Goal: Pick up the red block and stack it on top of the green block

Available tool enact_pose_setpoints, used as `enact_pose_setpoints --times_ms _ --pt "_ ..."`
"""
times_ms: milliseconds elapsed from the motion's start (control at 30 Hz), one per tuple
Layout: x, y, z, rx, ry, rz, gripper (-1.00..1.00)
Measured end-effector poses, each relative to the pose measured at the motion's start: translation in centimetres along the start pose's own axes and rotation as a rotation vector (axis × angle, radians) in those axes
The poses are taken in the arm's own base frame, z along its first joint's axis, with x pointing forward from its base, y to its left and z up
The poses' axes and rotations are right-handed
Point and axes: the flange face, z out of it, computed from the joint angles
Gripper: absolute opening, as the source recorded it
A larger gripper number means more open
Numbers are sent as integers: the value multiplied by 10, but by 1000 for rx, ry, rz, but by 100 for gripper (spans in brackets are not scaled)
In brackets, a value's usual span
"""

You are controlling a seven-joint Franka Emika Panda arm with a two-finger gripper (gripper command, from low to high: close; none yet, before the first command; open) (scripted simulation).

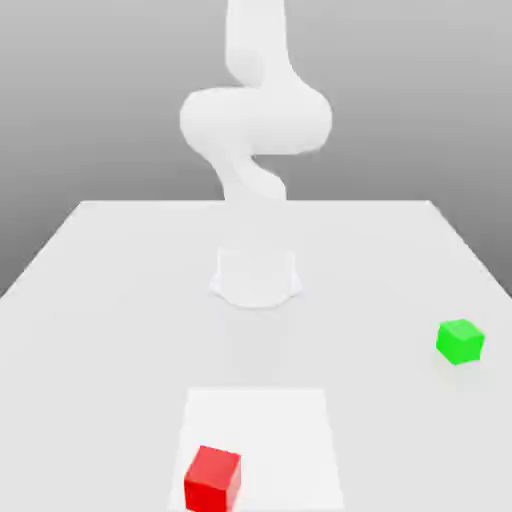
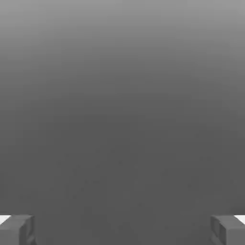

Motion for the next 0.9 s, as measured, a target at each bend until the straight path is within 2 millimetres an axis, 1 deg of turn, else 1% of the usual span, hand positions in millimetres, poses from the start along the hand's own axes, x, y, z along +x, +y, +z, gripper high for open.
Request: enact_pose_setpoints --times_ms 100,233,367,500,600,700,833,900 --pt "0 6 62 -75 -51 28 0" --pt "-6 23 138 -168 -117 64 0" --pt "-20 48 210 -261 -183 102 0" --pt "-41 82 277 -352 -250 140 0" --pt "-60 112 322 -421 -300 172 0" --pt "-84 145 363 -488 -351 203 0" --pt "-122 190 410 -572 -418 239 0" --pt "-136 205 430 -585 -429 245 0"
